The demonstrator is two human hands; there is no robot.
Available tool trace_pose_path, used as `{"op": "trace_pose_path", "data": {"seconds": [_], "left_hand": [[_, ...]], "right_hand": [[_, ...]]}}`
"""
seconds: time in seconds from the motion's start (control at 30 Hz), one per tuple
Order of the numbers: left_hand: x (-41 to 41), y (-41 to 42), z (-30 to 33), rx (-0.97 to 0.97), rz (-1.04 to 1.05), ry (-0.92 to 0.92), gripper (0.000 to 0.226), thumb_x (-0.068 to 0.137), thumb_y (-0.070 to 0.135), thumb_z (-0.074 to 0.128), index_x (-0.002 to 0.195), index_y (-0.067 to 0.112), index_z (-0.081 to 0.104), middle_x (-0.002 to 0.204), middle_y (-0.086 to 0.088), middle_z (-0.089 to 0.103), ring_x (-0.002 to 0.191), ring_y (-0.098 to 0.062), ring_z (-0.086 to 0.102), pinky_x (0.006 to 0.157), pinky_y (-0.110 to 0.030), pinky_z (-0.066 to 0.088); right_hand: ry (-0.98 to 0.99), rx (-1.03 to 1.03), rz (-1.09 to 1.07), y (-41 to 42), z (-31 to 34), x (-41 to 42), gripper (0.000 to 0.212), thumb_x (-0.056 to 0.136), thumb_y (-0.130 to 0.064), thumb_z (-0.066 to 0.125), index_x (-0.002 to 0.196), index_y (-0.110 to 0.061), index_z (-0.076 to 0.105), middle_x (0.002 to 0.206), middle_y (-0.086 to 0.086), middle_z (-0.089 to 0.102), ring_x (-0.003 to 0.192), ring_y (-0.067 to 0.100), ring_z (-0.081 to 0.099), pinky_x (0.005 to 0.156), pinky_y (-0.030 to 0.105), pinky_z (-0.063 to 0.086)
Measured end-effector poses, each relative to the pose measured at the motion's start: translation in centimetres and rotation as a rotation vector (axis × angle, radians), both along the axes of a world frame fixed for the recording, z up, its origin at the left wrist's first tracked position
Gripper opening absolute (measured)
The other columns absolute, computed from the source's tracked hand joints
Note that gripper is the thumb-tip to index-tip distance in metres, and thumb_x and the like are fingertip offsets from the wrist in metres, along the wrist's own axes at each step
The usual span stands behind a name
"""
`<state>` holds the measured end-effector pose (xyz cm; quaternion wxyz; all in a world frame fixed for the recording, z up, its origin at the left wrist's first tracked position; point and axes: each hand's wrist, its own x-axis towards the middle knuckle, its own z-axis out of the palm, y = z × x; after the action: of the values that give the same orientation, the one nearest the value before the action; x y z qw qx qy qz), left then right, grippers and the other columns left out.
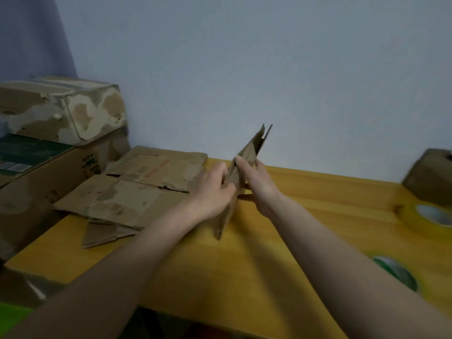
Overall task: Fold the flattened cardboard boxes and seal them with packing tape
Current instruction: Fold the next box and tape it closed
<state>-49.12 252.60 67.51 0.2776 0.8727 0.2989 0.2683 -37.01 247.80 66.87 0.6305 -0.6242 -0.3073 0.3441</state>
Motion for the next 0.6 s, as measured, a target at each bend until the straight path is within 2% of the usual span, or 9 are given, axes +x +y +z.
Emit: {"op": "trace_pose_path", "data": {"seconds": [0.1,0.17,0.23,0.27,0.33,0.37,0.43,0.5,0.6], "left_hand": [[2.3,-2.4,0.0,-0.324,-0.178,-0.012,0.024,0.089,0.013,0.055,0.077,0.016,0.035,0.072,-0.001,0.04,0.068,-0.015,0.039,0.061,-0.03,0.033],[3.6,-4.0,-0.4,-0.442,-0.227,-0.011,0.018,0.088,0.014,0.056,0.084,0.013,0.039,0.078,-0.004,0.044,0.073,-0.015,0.045,0.065,-0.03,0.037],[5.0,-5.5,-1.1,-0.591,-0.233,-0.091,0.019,0.09,0.018,0.057,0.095,0.012,0.04,0.086,-0.007,0.051,0.078,-0.017,0.054,0.07,-0.032,0.047],[5.7,-6.1,-1.3,-0.698,-0.239,-0.157,0.024,0.092,0.024,0.058,0.101,0.01,0.04,0.093,-0.01,0.056,0.083,-0.021,0.061,0.075,-0.037,0.054],[7.3,-6.7,-1.7,-0.842,-0.219,-0.215,0.038,0.095,0.041,0.054,0.114,0.01,0.044,0.103,-0.017,0.063,0.091,-0.03,0.068,0.083,-0.051,0.057],[8.1,-6.6,-1.7,-0.86,-0.184,-0.194,0.044,0.095,0.049,0.049,0.117,0.011,0.049,0.101,-0.016,0.066,0.089,-0.031,0.069,0.082,-0.053,0.057],[9.4,-6.5,-1.5,-0.856,-0.089,-0.114,0.054,0.096,0.058,0.041,0.117,0.011,0.058,0.085,-0.012,0.065,0.072,-0.027,0.067,0.076,-0.048,0.059],[10.5,-6.3,-1.4,-0.853,-0.029,-0.055,0.057,0.097,0.058,0.037,0.116,0.01,0.061,0.072,-0.007,0.057,0.054,-0.02,0.057,0.064,-0.04,0.058],[11.5,-6.4,-1.2,-0.782,0.007,0.04,0.047,0.099,0.047,0.041,0.114,0.007,0.061,0.079,-0.007,0.057,0.058,-0.019,0.056,0.052,-0.03,0.054]], "right_hand": [[-0.016,-0.085,-0.02,-2.6,-0.3,1.8,0.036,0.096,-0.039,0.05,0.124,-0.017,0.051,0.107,0.004,0.066,0.093,0.02,0.064,0.069,0.034,0.055],[-0.063,-0.16,-0.031,-4.4,-0.4,2.5,0.031,0.096,-0.033,0.046,0.117,-0.013,0.057,0.1,0.006,0.067,0.085,0.02,0.064,0.066,0.032,0.053],[-0.118,-0.206,-0.056,-6.0,-0.5,3.6,0.032,0.095,-0.027,0.046,0.11,-0.005,0.063,0.089,0.009,0.066,0.076,0.02,0.063,0.064,0.031,0.051],[-0.132,-0.21,-0.063,-6.8,-0.6,4.1,0.031,0.094,-0.024,0.048,0.106,-0.001,0.066,0.086,0.009,0.067,0.073,0.02,0.063,0.063,0.031,0.051],[-0.175,-0.213,-0.059,-8.2,-0.7,4.8,0.03,0.095,-0.023,0.05,0.094,0.001,0.069,0.08,0.009,0.07,0.068,0.019,0.065,0.06,0.028,0.054],[-0.207,-0.223,-0.053,-8.6,-0.7,5.1,0.031,0.095,-0.023,0.05,0.086,0.001,0.068,0.075,0.008,0.069,0.064,0.018,0.064,0.059,0.028,0.053],[-0.265,-0.25,-0.04,-9.2,-1.0,5.4,0.028,0.094,-0.017,0.05,0.074,-0.004,0.063,0.067,0.007,0.063,0.06,0.017,0.058,0.057,0.027,0.047],[-0.291,-0.257,-0.029,-9.5,-1.4,5.7,0.02,0.09,-0.007,0.05,0.075,-0.005,0.063,0.071,0.009,0.063,0.065,0.02,0.059,0.06,0.028,0.045],[-0.27,-0.257,-0.035,-10.0,-1.6,6.2,0.021,0.086,0.001,0.046,0.074,-0.007,0.061,0.072,0.011,0.061,0.07,0.024,0.058,0.064,0.031,0.044]]}}
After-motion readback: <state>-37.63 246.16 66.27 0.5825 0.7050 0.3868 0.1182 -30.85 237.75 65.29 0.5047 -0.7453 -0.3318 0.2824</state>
